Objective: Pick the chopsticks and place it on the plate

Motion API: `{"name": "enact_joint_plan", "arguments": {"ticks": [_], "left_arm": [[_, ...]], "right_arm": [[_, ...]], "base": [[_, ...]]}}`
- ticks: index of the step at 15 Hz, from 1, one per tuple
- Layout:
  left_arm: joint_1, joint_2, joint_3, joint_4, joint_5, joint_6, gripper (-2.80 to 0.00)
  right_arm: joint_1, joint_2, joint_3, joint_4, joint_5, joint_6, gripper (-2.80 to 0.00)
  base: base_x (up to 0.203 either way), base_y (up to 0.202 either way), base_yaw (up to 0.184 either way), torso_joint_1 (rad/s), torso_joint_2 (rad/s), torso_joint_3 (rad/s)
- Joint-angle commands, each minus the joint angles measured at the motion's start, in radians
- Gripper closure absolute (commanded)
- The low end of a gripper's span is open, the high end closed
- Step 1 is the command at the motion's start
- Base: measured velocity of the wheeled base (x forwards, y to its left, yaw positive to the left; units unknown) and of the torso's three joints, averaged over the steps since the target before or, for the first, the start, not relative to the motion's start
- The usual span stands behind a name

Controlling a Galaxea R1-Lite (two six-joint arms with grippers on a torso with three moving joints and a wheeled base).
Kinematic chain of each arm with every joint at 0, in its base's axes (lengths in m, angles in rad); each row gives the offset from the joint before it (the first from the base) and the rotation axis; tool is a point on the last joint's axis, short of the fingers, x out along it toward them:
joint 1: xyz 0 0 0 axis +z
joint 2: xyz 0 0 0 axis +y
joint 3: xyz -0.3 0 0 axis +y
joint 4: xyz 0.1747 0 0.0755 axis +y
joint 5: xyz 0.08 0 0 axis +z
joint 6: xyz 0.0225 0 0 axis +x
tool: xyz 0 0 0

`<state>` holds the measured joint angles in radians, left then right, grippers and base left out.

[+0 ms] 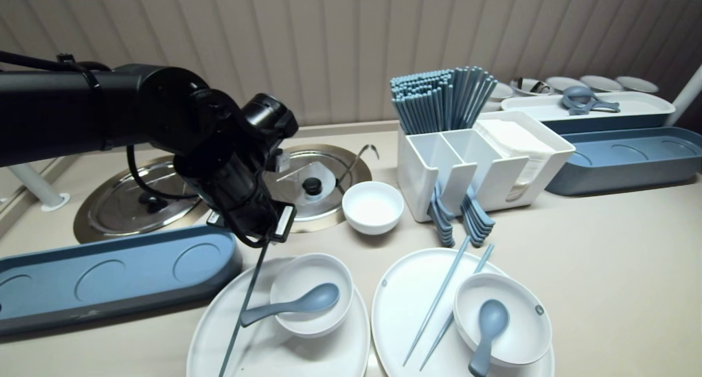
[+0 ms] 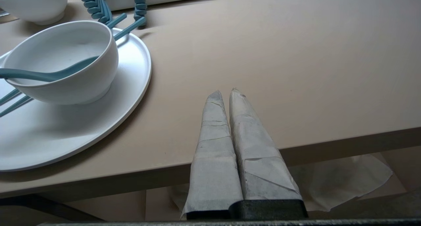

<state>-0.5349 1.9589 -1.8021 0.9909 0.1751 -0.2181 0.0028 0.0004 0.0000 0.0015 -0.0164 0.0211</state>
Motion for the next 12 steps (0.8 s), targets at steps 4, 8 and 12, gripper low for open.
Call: {"name": "enact_joint_plan", "arguments": {"ticks": [4,8,12], "left_arm": [[0.0,0.046,-0.01,0.006,0.0,-0.003,0.0],[-0.001,0.063,-0.005,0.006,-0.002,0.0,0.0],[-0.005,0.112,-0.01,0.008,0.001,0.0,0.0]], "right_arm": [[0.0,0.001,0.0,0.0,0.0,0.0,0.0],[0.0,0.001,0.0,0.0,0.0,0.0,0.0],[0.0,0.0,0.0,0.0,0.0,0.0,0.0]], "base": [[0.0,0.0,0.0,0.0,0.0,0.0],[0.0,0.0,0.0,0.0,0.0,0.0],[0.0,0.0,0.0,0.0,0.0,0.0]]}}
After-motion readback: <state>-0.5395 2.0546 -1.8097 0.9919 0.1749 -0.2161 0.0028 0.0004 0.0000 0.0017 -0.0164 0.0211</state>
